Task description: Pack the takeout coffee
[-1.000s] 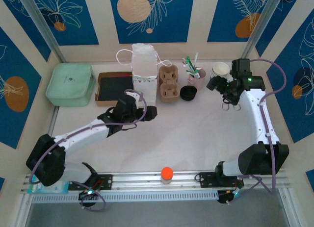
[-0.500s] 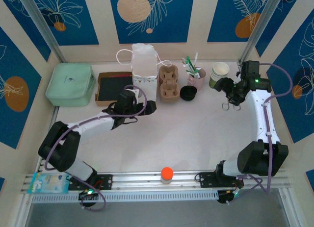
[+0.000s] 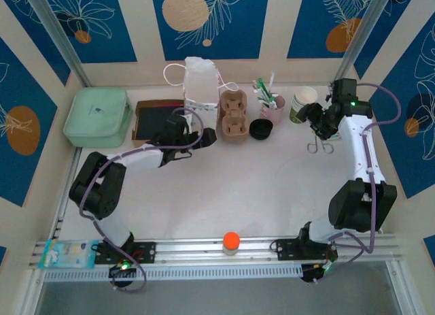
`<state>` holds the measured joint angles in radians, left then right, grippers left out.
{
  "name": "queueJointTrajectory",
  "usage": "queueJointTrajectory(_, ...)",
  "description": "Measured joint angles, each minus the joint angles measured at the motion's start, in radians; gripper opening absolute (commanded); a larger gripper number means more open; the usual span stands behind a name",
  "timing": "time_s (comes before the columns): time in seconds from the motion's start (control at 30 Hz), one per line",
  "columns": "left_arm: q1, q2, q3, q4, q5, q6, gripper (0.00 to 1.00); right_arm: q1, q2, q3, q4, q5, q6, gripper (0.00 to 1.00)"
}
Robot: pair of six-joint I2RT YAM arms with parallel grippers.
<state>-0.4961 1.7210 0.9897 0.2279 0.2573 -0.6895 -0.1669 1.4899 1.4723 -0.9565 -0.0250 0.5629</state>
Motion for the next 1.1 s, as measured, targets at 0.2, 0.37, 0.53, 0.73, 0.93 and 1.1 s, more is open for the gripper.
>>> queueJointTrajectory(0.2, 0.018, 0.053, 0.060, 0.002, 0.026, 0.015, 0.91, 0.000, 0.002, 0.015, 0.002, 0.002, 0.014, 0.68)
queueJointTrajectory(0.37, 0.027, 0.056, 0.059, 0.013, 0.043, 0.013, 0.90, -0.006, 0.019, 0.034, 0.001, 0.008, 0.018, 0.68)
queueJointTrajectory(0.53, 0.023, -0.007, -0.036, 0.034, 0.049, 0.009, 0.92, -0.011, 0.056, 0.073, -0.002, 0.021, 0.018, 0.68)
queueJointTrajectory(0.73, -0.006, -0.164, -0.156, 0.007, 0.028, 0.018, 0.93, -0.015, 0.095, 0.119, -0.010, 0.034, 0.018, 0.68)
queueJointTrajectory(0.93, -0.049, -0.334, -0.232, -0.052, -0.006, 0.047, 0.94, -0.023, 0.144, 0.189, -0.030, 0.044, 0.019, 0.68)
queueJointTrajectory(1.1, -0.077, -0.477, -0.309, -0.115, -0.039, 0.067, 0.94, -0.023, 0.210, 0.275, -0.056, 0.048, 0.021, 0.68)
